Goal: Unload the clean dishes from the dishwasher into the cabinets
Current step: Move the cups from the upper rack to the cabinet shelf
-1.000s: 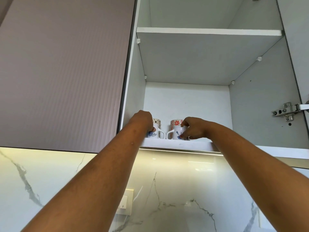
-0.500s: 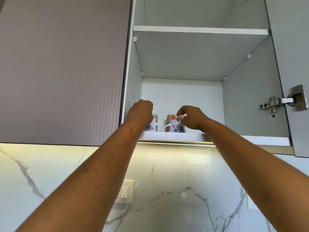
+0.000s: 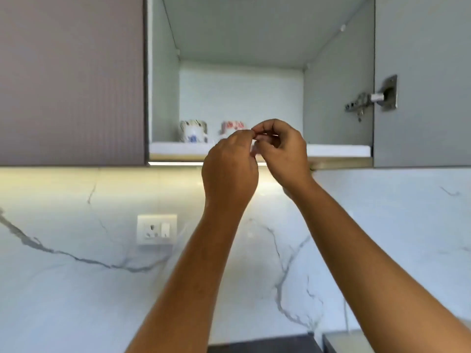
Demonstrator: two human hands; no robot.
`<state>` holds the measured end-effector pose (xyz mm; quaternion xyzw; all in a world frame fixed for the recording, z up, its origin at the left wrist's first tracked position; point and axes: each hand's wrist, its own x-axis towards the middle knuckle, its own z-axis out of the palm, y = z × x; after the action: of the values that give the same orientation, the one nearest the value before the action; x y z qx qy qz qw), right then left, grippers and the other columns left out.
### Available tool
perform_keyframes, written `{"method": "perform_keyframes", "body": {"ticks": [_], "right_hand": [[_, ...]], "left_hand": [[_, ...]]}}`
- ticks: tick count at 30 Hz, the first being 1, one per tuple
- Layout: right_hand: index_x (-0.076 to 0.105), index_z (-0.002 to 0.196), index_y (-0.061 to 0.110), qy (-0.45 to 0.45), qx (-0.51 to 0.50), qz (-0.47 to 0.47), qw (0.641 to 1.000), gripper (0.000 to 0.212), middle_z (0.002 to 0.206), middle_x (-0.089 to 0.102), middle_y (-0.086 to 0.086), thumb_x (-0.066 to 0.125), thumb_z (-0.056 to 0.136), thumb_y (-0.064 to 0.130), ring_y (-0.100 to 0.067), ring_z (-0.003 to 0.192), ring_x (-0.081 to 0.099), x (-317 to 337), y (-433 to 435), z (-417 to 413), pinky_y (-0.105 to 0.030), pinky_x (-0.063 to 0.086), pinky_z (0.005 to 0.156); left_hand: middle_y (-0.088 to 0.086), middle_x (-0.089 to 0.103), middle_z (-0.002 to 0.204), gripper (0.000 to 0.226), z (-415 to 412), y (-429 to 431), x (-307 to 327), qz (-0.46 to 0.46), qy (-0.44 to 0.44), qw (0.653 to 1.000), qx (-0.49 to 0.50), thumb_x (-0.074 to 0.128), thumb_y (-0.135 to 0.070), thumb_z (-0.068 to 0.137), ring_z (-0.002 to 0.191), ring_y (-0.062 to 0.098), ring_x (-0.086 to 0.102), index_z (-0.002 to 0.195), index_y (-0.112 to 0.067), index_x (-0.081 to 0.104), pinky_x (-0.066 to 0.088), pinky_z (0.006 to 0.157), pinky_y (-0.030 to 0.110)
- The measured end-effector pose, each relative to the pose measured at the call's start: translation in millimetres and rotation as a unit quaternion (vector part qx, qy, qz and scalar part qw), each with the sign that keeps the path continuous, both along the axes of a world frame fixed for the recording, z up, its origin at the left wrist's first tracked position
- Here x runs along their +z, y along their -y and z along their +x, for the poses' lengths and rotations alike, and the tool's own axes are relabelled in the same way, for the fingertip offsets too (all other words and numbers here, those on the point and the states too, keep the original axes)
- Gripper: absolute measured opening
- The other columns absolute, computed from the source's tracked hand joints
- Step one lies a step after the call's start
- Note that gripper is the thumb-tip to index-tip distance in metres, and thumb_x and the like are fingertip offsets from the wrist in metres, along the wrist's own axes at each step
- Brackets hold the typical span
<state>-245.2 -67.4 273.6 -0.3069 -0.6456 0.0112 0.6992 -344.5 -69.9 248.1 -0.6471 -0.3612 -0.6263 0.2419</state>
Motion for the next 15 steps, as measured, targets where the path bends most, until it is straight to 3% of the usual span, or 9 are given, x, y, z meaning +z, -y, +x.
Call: {"method": "perform_keyframes", "body": {"ticks": [3, 5, 9, 15], "right_hand": [[0.065, 0.088, 0.016, -0.071, -0.01, -0.035, 0.997, 0.027, 0.084, 0.067, 0.01, 0.054, 0.079, -0.007, -0.006, 0.081, 0.066, -58, 15, 25, -0.026, 0.053, 0.084], [0.065, 0.089, 0.015, -0.077, -0.021, -0.077, 0.994, 0.026, 0.086, 0.067, 0.007, 0.056, 0.079, -0.007, -0.008, 0.083, 0.067, -97, 31, 45, -0.026, 0.053, 0.084], [0.067, 0.086, 0.013, -0.089, -0.078, -0.19, 0.975, 0.02, 0.082, 0.067, 0.01, 0.059, 0.08, -0.004, -0.002, 0.077, 0.064, -169, 72, 94, -0.018, 0.052, 0.076], [0.067, 0.09, 0.008, -0.141, -0.157, -0.345, 0.915, 0.016, 0.087, 0.066, 0.0, 0.06, 0.081, -0.003, -0.016, 0.082, 0.066, -277, 172, 182, -0.032, 0.055, 0.084]], "left_hand": [[-0.002, 0.061, 0.127, 0.037, 29, 4, -64, -0.056, -0.008, 0.998, -0.033, 0.056, -0.013, 0.087, 0.119, 0.019, 0.055, 0.124, -0.018, 0.057, 0.036, 0.103, 0.037], [-0.002, 0.058, 0.131, 0.037, 48, 12, -109, -0.119, -0.019, 0.991, -0.061, 0.054, -0.016, 0.09, 0.124, 0.017, 0.051, 0.127, -0.018, 0.055, 0.029, 0.111, 0.039], [0.001, 0.059, 0.129, 0.036, 89, 42, -188, -0.223, -0.065, 0.964, -0.133, 0.055, -0.018, 0.09, 0.119, 0.022, 0.055, 0.126, -0.015, 0.057, 0.039, 0.104, 0.039], [0.001, 0.062, 0.123, 0.037, 170, 136, -288, -0.334, -0.118, 0.904, -0.24, 0.061, -0.012, 0.084, 0.114, 0.024, 0.056, 0.121, -0.015, 0.058, 0.042, 0.099, 0.042]]}}
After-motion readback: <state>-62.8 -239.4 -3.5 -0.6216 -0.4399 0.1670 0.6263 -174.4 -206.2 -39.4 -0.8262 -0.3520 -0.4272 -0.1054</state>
